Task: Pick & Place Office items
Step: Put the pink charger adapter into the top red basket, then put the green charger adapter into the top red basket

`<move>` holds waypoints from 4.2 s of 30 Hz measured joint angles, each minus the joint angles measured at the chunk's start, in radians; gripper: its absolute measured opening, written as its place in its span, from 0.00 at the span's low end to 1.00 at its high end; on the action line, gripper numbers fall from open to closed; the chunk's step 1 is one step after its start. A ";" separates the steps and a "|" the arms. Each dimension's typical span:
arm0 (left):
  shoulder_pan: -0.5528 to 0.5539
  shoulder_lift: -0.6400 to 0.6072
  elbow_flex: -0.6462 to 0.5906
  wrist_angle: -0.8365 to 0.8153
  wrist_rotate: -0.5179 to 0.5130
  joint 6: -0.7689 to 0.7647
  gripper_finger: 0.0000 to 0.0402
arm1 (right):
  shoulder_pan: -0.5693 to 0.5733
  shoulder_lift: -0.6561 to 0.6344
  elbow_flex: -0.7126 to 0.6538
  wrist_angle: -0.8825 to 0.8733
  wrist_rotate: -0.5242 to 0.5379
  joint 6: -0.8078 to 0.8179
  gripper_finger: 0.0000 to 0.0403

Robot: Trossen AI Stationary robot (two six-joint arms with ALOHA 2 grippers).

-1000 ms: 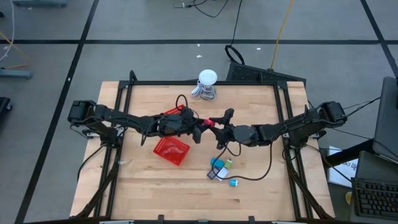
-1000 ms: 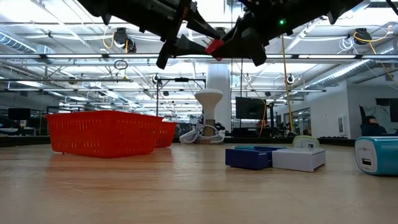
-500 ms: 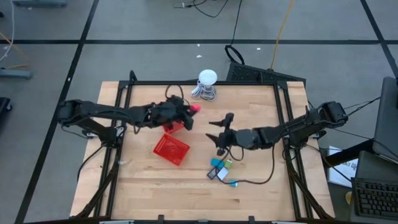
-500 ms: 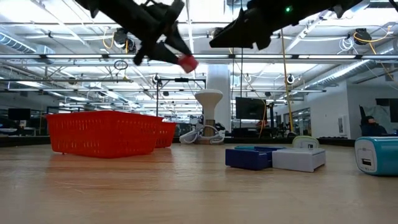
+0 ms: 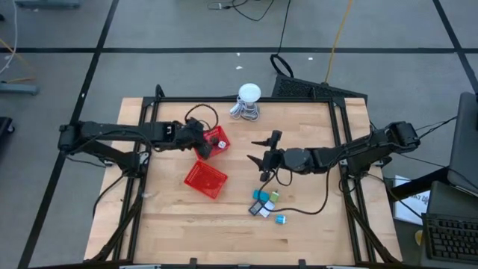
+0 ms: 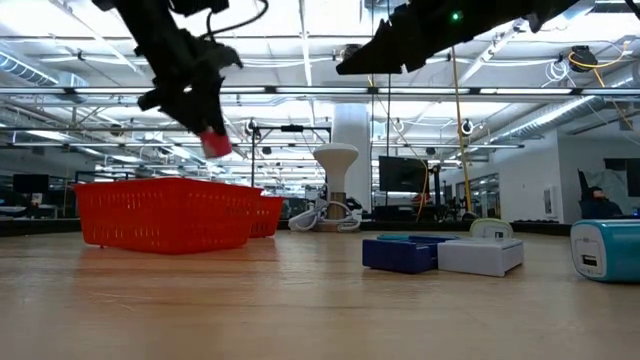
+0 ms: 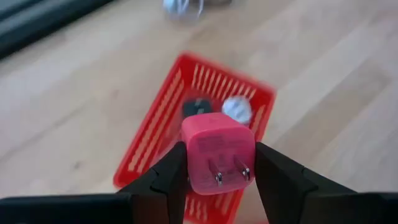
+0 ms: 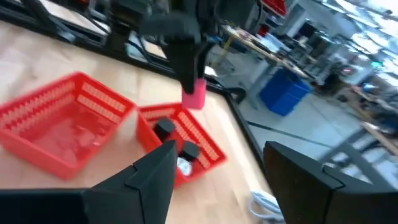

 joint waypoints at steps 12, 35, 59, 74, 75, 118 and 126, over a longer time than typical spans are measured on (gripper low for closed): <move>0.041 0.181 0.000 0.053 0.132 0.010 0.38 | -0.025 0.000 0.000 -0.026 -0.060 0.047 0.55; 0.084 0.337 0.002 0.132 0.187 0.010 0.38 | -0.025 0.000 -0.001 -0.034 -0.060 0.045 0.53; 0.087 0.343 0.001 0.151 0.185 0.071 0.47 | -0.025 0.000 -0.001 -0.034 -0.059 0.045 0.52; 0.141 0.067 0.001 0.148 0.290 0.192 0.37 | -0.023 0.001 -0.001 -0.068 -0.059 0.057 0.52; 0.140 0.041 0.001 0.148 0.290 0.195 0.37 | -0.023 0.001 -0.001 -0.069 -0.059 0.067 0.52; -0.094 -0.284 0.000 0.353 0.105 0.424 0.53 | 0.361 0.029 -0.249 -0.169 -0.892 1.243 0.52; -0.057 -0.285 0.000 0.353 0.104 0.425 0.49 | 0.362 0.078 -0.289 -0.027 -0.897 1.308 0.52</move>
